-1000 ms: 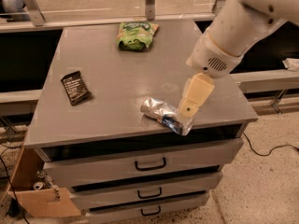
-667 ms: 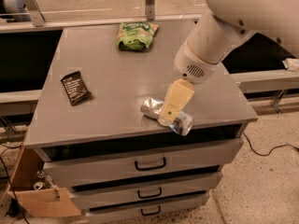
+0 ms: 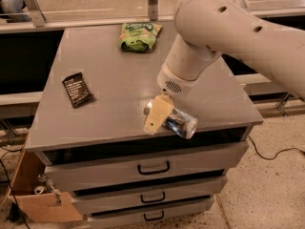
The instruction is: Place redbull can upright
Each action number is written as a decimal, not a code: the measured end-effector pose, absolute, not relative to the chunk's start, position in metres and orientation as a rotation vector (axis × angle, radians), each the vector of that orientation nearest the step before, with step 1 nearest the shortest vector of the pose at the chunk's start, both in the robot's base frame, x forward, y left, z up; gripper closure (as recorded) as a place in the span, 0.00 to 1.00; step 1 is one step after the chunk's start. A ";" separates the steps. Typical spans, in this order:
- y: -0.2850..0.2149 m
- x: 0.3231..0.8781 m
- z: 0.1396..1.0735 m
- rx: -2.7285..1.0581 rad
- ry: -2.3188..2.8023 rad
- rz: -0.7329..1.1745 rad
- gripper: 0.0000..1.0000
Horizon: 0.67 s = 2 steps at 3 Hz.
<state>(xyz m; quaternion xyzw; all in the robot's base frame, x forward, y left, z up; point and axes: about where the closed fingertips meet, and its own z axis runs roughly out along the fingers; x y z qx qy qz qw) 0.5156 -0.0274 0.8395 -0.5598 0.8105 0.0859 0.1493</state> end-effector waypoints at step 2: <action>-0.018 0.516 0.830 -1.543 2.408 0.240 0.64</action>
Offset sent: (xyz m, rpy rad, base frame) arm 0.0195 0.0177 -0.0033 0.0087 -0.0051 -0.1244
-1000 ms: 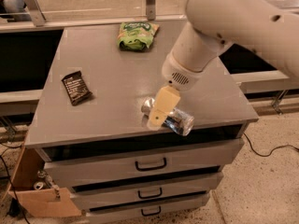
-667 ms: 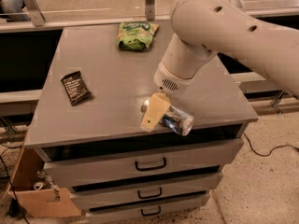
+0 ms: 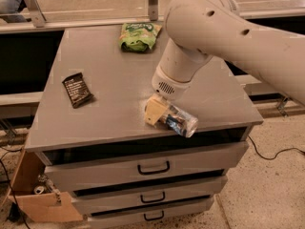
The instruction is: Place redbull can upright
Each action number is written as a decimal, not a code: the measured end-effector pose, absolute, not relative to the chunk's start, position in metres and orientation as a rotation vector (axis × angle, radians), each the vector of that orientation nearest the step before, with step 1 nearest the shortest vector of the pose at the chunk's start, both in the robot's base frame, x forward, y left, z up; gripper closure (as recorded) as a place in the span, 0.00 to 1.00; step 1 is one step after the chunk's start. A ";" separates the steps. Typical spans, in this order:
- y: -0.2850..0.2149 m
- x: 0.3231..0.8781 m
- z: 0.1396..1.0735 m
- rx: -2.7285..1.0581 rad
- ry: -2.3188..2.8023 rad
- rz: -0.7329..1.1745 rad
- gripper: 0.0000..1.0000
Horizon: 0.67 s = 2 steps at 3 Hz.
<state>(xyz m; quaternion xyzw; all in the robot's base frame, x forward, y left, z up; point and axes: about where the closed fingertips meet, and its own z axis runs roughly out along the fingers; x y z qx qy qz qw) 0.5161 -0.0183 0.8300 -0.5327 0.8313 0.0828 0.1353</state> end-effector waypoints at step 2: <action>-0.023 0.561 0.872 -1.519 2.296 0.203 1.00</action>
Offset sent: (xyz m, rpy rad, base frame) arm 0.1369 -0.0172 0.1239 0.1261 -0.3251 0.0465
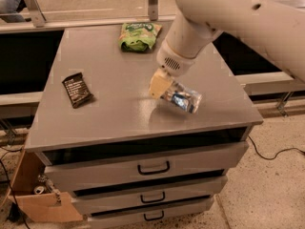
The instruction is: Place redbull can upright
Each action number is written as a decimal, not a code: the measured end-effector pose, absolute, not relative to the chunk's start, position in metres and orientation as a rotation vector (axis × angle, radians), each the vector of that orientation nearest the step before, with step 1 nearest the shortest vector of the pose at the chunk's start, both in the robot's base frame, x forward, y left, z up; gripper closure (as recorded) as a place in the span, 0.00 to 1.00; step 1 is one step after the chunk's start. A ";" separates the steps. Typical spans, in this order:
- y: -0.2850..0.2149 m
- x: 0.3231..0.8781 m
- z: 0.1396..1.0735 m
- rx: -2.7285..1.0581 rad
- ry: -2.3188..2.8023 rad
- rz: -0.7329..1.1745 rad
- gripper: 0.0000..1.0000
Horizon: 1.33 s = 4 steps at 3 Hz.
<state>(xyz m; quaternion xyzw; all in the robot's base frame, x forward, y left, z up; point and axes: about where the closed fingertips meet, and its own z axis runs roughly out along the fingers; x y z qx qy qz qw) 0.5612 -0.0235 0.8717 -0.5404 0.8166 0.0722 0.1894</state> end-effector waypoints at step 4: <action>-0.039 0.690 0.941 -1.358 1.591 0.758 1.00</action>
Offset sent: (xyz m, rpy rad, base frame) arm 0.1649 -0.0406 0.1336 0.7460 -0.3083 0.2612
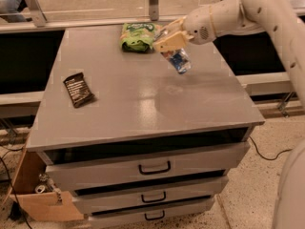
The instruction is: Place redbull can upright
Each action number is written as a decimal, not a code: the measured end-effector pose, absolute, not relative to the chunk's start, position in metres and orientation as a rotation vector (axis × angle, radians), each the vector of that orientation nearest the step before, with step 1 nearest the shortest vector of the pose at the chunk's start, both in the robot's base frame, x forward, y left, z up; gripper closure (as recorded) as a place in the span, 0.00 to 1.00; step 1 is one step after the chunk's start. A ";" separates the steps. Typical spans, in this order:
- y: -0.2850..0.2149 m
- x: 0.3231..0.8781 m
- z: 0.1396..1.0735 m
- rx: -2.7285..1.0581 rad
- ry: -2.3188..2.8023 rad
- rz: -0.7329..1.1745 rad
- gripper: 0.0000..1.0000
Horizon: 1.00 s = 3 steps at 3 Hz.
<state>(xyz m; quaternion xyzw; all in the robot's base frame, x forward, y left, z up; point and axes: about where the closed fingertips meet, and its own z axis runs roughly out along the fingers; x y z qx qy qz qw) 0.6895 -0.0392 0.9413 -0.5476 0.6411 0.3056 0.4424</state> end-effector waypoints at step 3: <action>-0.056 0.671 0.950 -1.207 1.471 0.716 1.00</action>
Offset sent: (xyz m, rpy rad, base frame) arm -0.0226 -0.0240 0.0167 0.1636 -0.1258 -0.1058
